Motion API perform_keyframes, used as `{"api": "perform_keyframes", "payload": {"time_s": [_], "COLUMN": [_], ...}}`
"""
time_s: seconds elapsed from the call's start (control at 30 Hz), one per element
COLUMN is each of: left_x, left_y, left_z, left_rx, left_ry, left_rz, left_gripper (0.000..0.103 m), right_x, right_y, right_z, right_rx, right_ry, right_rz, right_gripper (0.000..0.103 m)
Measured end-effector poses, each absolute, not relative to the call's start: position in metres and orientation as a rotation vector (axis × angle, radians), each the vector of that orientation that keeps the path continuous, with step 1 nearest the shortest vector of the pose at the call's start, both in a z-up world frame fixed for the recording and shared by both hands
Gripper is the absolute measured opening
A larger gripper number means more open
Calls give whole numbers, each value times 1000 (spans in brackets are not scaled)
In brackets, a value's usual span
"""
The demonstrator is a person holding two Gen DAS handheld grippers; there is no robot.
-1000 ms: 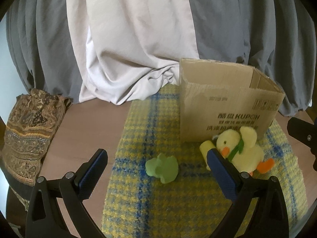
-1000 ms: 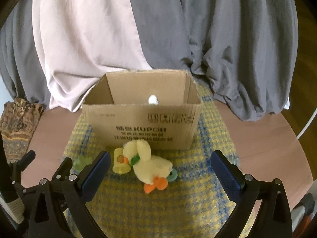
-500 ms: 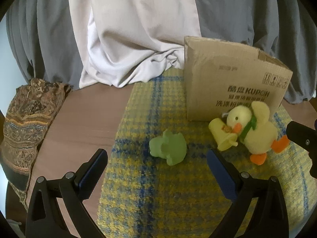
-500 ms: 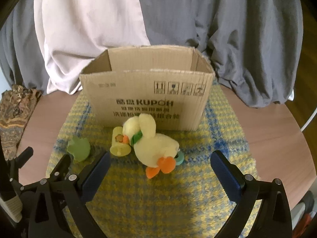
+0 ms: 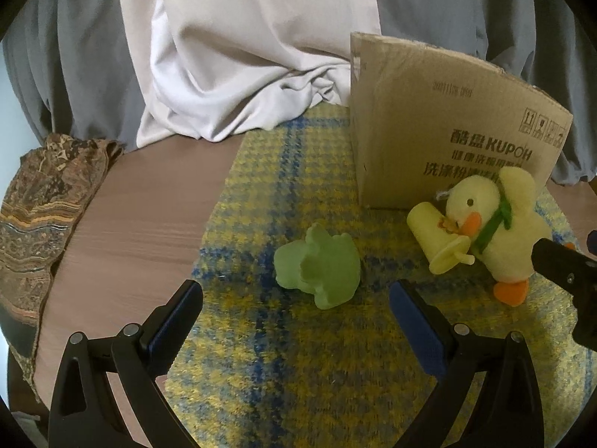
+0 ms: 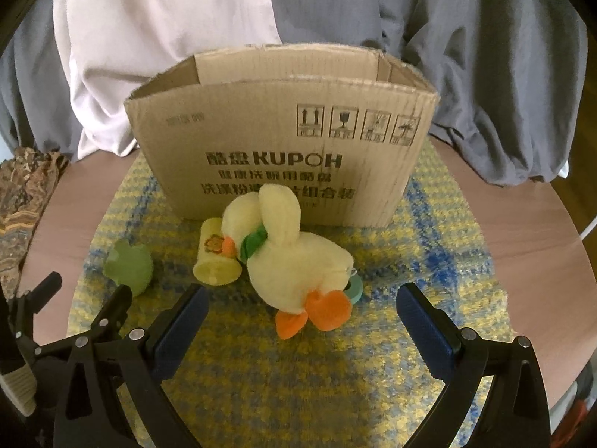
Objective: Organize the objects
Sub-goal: 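Move right tool toward yellow duck plush while left tool moves toward green frog toy, then close right tool on the duck plush while left tool closes on the frog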
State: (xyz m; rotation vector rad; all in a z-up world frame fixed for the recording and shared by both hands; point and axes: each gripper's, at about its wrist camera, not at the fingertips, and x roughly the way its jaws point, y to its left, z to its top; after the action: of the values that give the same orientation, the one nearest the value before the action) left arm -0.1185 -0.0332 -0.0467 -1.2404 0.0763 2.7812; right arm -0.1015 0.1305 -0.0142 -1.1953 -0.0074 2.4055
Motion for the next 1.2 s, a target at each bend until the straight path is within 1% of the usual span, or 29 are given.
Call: {"api": "perform_keyframes", "payload": {"time_s": [0.63,0.7,0.73,0.77,0.8,0.83,0.87,0.9,0.93,0.97,1.0,1.03,1.2], "left_x": [-159,-162,-163,-164,-164,-164,-165,-165,-165,-165,-165,-165,-163], "left_y": [-32,-33,-32,-32,-31,-30,-29,-27,-26,-25,-24,-23,-20], "left_z": [-77,-79,-80,-81,-82,-82,-83,-83,-83,-83,-83,-83,-82], "left_rx": [-1362,-1370,-1369,-1371,-1373,-1375,-1370,-1369,-1368,-1365,-1362,-1359,-1354], "left_ry": [37,26,22,21,20,22,19,16,15,19,21,23,43], "left_rz": [2746,2735,2727,2719,2709,2705,2697,2688,2681,2680,2678,2672,2680], "left_gripper": [102,99,96,90,88,86,79,74,73,69,64,63,63], "right_x": [-131,-133,-134,-135,-135,-136,-136,-136,-136,-136,-135,-135,-127], "right_y": [147,148,148,148,148,149,149,151,152,153,154,155,157], "right_z": [-52,-54,-55,-56,-57,-58,-59,-60,-62,-63,-64,-64,-62], "right_rx": [-1323,-1329,-1332,-1334,-1339,-1340,-1340,-1344,-1352,-1358,-1357,-1351,-1340], "right_ry": [44,42,43,45,46,47,49,53,58,61,61,61,72], "right_rz": [2350,2350,2351,2353,2354,2354,2355,2354,2351,2347,2341,2340,2350], "right_gripper": [101,101,101,101,100,99,97,91,84,82,76,71,66]}}
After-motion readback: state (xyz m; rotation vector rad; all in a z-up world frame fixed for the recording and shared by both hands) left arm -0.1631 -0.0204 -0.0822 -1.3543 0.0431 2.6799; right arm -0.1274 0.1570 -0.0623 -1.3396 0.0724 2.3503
